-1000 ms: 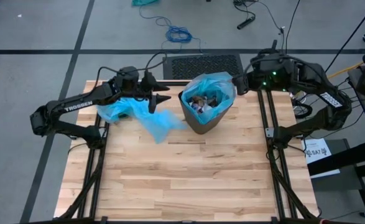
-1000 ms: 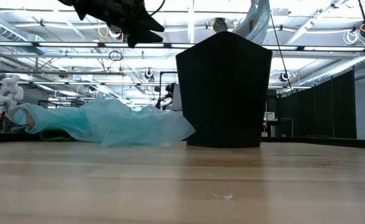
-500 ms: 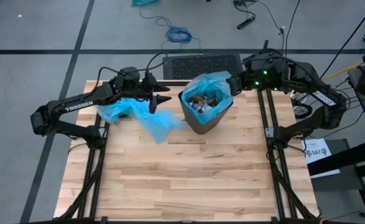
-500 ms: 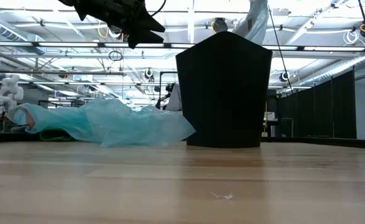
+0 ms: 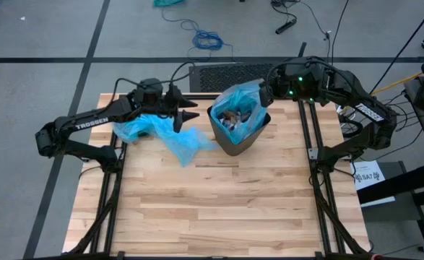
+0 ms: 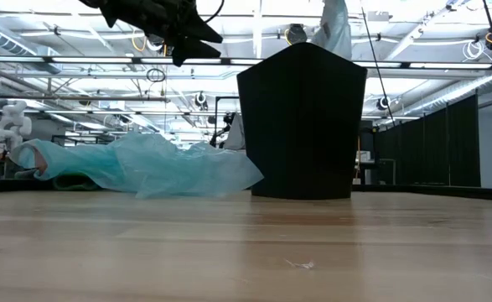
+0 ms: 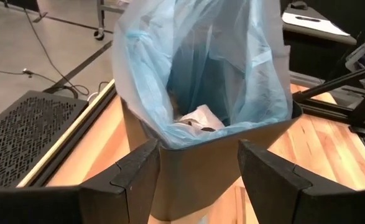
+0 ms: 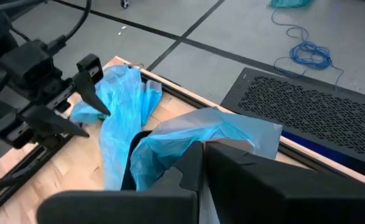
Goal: Place trash/remove bag and relplace
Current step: Remove the blue trash bag from the trash bin
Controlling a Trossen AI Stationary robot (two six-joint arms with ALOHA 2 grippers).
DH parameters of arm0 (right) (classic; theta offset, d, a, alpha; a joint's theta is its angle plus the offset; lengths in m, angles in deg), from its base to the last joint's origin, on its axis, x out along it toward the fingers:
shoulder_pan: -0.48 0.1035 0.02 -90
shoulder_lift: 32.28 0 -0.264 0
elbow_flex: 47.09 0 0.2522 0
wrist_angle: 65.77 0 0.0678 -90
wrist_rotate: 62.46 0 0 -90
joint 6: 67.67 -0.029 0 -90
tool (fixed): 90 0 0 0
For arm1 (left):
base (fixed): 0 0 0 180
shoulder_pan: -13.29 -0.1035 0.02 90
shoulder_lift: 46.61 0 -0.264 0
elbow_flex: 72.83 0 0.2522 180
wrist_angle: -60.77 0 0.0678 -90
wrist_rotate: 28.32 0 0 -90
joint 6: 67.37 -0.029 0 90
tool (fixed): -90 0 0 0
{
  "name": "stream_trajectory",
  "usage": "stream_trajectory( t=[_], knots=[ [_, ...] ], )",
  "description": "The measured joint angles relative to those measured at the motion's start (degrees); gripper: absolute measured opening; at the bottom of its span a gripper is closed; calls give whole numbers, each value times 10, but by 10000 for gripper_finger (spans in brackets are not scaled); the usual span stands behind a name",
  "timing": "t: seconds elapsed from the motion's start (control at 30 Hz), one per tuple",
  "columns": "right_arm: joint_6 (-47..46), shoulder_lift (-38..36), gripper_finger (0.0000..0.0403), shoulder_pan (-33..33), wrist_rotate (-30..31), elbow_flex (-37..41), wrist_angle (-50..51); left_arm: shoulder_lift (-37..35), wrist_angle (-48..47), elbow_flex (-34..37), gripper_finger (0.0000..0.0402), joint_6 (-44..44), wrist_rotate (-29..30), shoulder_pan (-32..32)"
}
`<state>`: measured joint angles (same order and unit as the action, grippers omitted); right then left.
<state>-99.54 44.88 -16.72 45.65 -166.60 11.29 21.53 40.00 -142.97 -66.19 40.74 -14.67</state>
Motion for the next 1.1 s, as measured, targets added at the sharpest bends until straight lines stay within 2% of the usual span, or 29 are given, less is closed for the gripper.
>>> stream_trajectory(
  t=[0.13,0.23,0.37,0.47,0.53,0.63,0.93,1.1],
  knots=[
    [10,0,2,0,0,0,-2,0,5,0,215,-2,-33,8],
    [11,0,2,0,-1,0,-2,0,7,0,215,-37,-30,19],
    [11,0,1,0,-2,0,-12,0,-3,-10,215,-156,29,40],
    [11,0,1,0,-5,0,-15,2,-34,-50,215,-212,89,48],
    [10,0,1,0,-5,0,-17,17,-54,-88,215,-212,107,45],
    [3,0,1,0,-7,0,-18,57,-144,-160,215,-211,106,35],
    [-4,0,0,3,-20,0,-18,271,-415,-437,215,-162,107,28],
    [-4,0,0,15,-19,0,-18,341,-467,-511,213,-125,113,28]
  ],
)
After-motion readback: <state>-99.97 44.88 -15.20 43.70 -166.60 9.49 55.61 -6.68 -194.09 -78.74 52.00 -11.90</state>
